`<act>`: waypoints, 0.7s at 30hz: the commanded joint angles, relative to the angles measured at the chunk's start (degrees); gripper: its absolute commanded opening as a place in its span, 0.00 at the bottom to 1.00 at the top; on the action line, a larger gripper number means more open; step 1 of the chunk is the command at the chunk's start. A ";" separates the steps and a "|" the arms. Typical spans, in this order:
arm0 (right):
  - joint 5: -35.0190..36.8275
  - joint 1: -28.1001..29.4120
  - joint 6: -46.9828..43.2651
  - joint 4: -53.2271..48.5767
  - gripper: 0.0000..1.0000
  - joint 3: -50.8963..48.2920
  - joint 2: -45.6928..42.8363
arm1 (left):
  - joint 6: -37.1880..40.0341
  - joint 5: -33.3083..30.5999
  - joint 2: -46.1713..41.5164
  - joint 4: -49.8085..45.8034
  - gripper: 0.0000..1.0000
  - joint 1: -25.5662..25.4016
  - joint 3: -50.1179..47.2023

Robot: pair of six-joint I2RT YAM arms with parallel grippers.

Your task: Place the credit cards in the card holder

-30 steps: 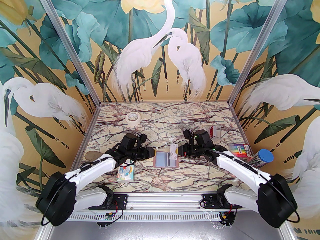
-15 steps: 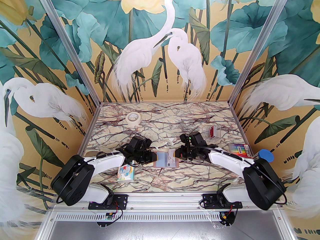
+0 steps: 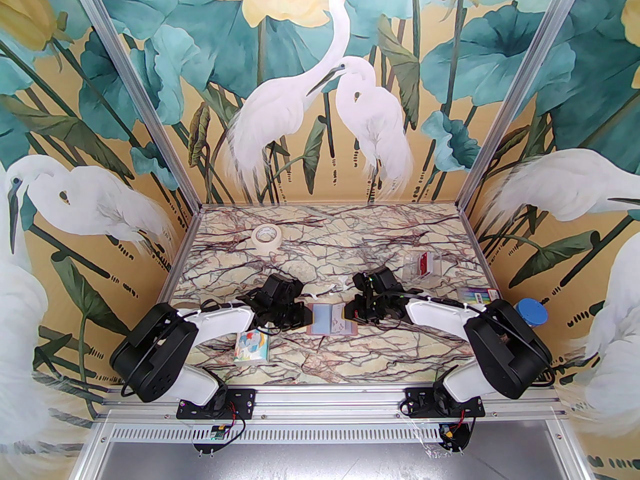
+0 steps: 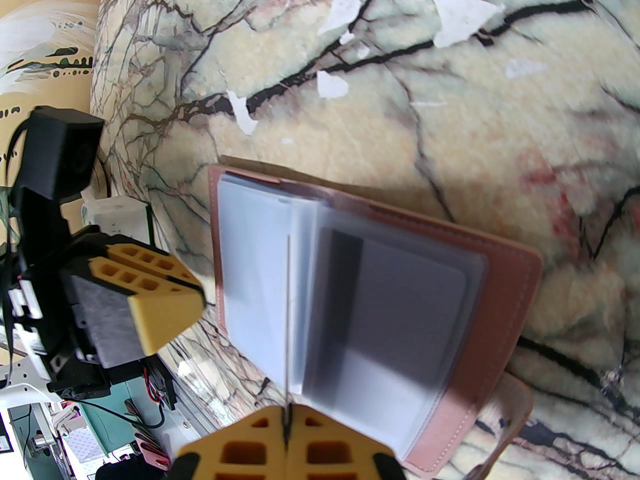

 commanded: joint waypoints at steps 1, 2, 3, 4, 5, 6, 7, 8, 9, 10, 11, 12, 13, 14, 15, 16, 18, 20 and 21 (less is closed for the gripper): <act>0.37 0.43 0.73 1.54 0.00 1.82 1.16 | 0.24 -1.54 1.16 1.46 0.12 -0.28 0.81; 0.45 0.40 0.75 1.56 0.00 1.87 1.33 | 0.24 -1.61 1.41 1.44 0.11 -0.25 0.92; 0.66 0.41 0.75 1.46 0.00 1.88 1.37 | 0.24 -1.57 1.55 1.50 0.11 -0.36 0.98; 0.91 0.47 0.77 1.48 0.00 1.94 1.45 | 0.27 -1.60 1.71 1.63 0.11 -0.39 1.00; 1.15 0.41 0.74 1.39 0.00 2.04 1.52 | 0.25 -1.73 1.78 1.58 0.11 -0.46 0.96; 1.26 0.40 0.92 1.52 0.00 2.09 1.69 | 0.24 -1.82 1.92 1.56 0.11 -0.50 0.96; 1.25 0.40 1.11 1.70 0.00 2.20 1.85 | 0.24 -1.98 1.99 1.50 0.10 -0.50 0.96; 1.18 0.40 1.16 2.02 0.00 2.29 2.19 | 0.18 -2.32 2.06 1.31 0.09 -0.57 1.05; 1.15 0.42 1.21 1.99 0.00 2.45 2.48 | 0.32 -2.65 1.99 1.12 0.08 -0.58 1.05; 1.38 0.40 1.21 1.92 0.00 2.52 2.72 | 0.33 -2.73 2.00 1.04 0.08 -0.59 1.01; 1.65 0.40 1.21 1.89 0.00 2.52 2.94 | 0.33 -2.96 1.99 0.95 0.08 -0.59 1.02; 1.71 0.41 1.16 1.92 0.00 2.61 3.04 | 0.37 -3.14 2.06 0.78 0.08 -0.61 0.97; 1.70 0.47 1.17 1.85 0.00 2.62 3.12 | 0.34 -3.19 2.16 0.74 0.08 -0.61 0.97; 1.77 0.40 1.21 1.73 0.00 2.71 3.14 | 0.38 -3.27 2.38 0.75 0.08 -0.63 0.97; 1.86 0.40 1.13 1.63 0.00 2.80 3.13 | 0.42 -3.25 2.63 0.75 0.08 -0.71 1.01; 1.92 0.41 1.08 1.65 0.00 2.72 3.13 | 0.38 -3.31 2.89 0.71 0.08 -0.76 0.96; 2.06 0.40 1.20 1.63 0.00 2.63 3.17 | 0.34 -3.40 3.05 0.73 0.07 -0.76 1.00; 2.14 0.40 1.18 1.59 0.00 2.69 3.21 | 0.33 -3.65 3.13 0.76 0.06 -0.77 0.96; 2.35 0.36 1.18 1.46 0.00 2.66 3.06 | 0.33 -3.80 3.22 0.67 0.06 -0.85 1.04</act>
